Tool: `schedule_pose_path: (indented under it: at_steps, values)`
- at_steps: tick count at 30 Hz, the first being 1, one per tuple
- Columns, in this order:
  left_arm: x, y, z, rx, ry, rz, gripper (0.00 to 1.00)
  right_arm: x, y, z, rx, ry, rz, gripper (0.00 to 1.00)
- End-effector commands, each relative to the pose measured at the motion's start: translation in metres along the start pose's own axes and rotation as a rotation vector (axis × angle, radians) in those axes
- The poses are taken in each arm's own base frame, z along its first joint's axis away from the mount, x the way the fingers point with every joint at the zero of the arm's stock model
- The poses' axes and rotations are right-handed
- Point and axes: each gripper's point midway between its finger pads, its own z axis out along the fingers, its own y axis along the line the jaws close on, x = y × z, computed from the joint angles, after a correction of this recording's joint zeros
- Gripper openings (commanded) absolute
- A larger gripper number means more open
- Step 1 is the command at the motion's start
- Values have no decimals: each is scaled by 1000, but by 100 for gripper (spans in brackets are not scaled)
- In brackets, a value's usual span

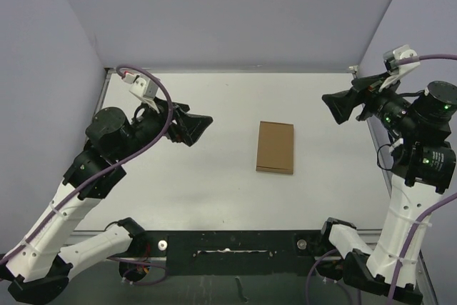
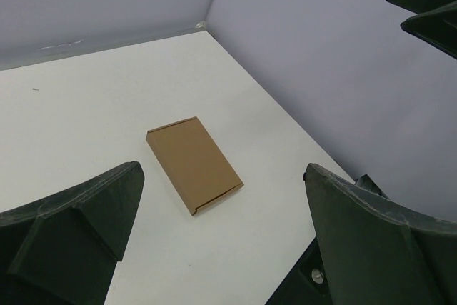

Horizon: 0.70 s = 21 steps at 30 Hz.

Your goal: Fold the paper box

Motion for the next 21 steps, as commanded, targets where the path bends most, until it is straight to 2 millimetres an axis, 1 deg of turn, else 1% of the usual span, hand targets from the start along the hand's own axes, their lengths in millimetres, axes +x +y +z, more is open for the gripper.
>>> schedule_pose_path:
  at_steps: [1,6,14,21]
  values:
    - [-19,-10,-2,22,-25,5,98,-15,7,-12,30,-35,-7,98]
    - [-21,-7,-4,-3,-20,9,98,-17,11,-12,15,-44,2,98]
    - [-22,1,-10,-53,-18,24,98,-23,9,-12,22,-64,22,98]
    - [-23,3,-15,-69,-17,31,98,-25,15,-13,0,-71,28,98]
